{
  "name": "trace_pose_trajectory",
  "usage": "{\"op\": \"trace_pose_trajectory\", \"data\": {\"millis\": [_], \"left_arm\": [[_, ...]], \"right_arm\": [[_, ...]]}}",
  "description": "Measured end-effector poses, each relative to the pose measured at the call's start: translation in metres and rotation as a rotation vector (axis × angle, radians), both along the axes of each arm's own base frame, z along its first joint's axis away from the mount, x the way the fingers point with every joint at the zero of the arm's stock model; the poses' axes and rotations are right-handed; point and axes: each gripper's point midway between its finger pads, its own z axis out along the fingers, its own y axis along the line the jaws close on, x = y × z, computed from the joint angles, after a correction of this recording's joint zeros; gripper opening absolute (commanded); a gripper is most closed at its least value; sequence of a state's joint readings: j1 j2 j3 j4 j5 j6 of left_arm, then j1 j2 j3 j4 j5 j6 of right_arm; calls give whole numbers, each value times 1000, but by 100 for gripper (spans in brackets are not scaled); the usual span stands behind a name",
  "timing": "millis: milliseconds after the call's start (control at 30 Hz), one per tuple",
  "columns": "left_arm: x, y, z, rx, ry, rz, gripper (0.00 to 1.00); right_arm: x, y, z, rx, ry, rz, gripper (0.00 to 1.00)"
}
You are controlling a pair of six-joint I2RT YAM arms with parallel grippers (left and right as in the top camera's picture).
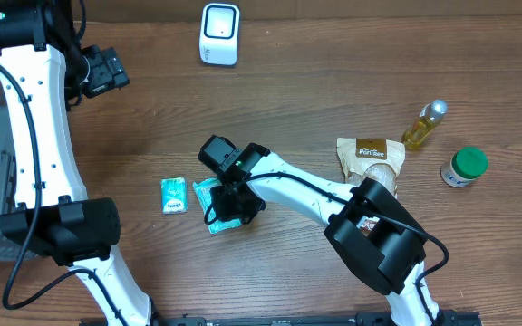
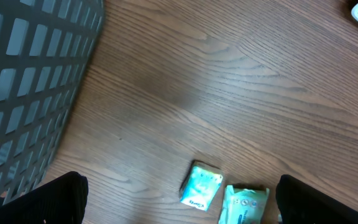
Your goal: Scan the item barcode
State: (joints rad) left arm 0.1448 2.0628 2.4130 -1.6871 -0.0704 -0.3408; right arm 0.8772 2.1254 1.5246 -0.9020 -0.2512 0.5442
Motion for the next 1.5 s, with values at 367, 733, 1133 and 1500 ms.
{"op": "trace_pose_trajectory", "data": {"millis": [367, 733, 1133, 1500], "left_arm": [[0, 0, 0, 0, 0, 0, 100], [0, 0, 0, 0, 0, 0, 100], [0, 0, 0, 0, 0, 0, 100], [0, 0, 0, 0, 0, 0, 100]], "right_arm": [[21, -37, 26, -107, 18, 11, 4], [79, -117, 79, -568, -316, 81, 4], [95, -159, 85, -893, -530, 132, 4], [94, -194, 48, -1063, -637, 170, 4]]}}
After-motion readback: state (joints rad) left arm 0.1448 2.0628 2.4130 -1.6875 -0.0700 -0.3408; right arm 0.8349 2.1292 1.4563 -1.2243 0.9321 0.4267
